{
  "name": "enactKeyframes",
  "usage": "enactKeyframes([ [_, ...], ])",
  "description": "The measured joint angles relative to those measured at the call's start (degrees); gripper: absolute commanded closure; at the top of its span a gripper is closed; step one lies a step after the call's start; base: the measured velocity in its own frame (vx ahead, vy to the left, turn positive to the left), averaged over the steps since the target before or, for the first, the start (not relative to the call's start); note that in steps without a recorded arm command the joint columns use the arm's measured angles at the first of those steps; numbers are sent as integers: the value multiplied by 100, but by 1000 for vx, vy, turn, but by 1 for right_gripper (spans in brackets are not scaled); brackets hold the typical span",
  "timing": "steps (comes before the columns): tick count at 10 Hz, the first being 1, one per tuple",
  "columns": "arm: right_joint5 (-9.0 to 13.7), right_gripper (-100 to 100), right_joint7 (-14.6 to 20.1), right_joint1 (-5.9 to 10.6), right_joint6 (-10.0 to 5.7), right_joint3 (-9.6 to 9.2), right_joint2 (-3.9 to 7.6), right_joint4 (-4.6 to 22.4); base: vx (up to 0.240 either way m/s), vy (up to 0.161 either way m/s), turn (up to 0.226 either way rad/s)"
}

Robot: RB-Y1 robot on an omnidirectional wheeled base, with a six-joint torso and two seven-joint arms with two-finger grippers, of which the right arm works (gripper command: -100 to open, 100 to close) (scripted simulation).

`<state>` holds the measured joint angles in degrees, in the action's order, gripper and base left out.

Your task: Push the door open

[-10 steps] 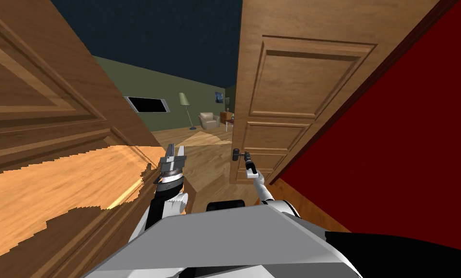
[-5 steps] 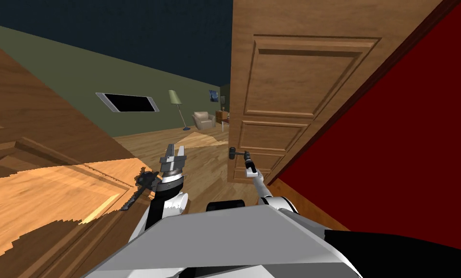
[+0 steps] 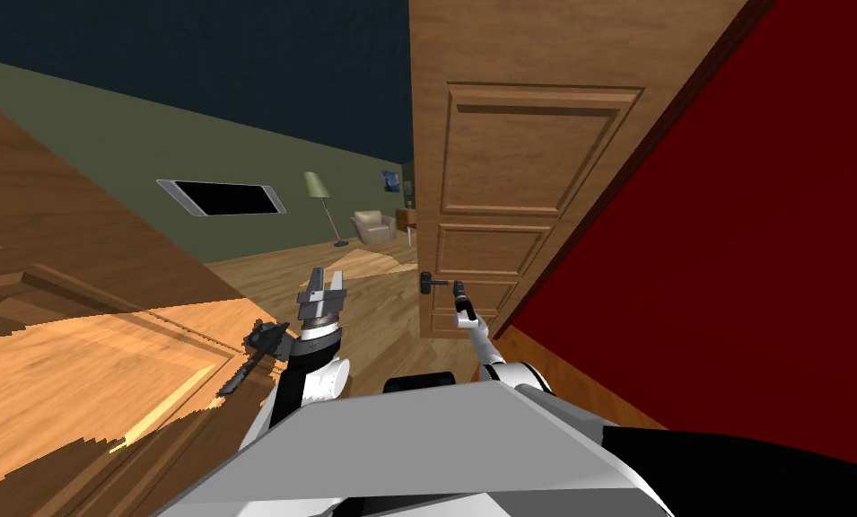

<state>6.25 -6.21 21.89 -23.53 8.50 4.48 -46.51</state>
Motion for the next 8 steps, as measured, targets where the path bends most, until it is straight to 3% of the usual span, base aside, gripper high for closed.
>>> enactKeyframes([
  [5,657,-100,-640,107,-97,-186,-115,119,-88,26,-13],
  [8,1078,-100,-1059,139,-141,-309,-246,143,-101,43,-9],
])
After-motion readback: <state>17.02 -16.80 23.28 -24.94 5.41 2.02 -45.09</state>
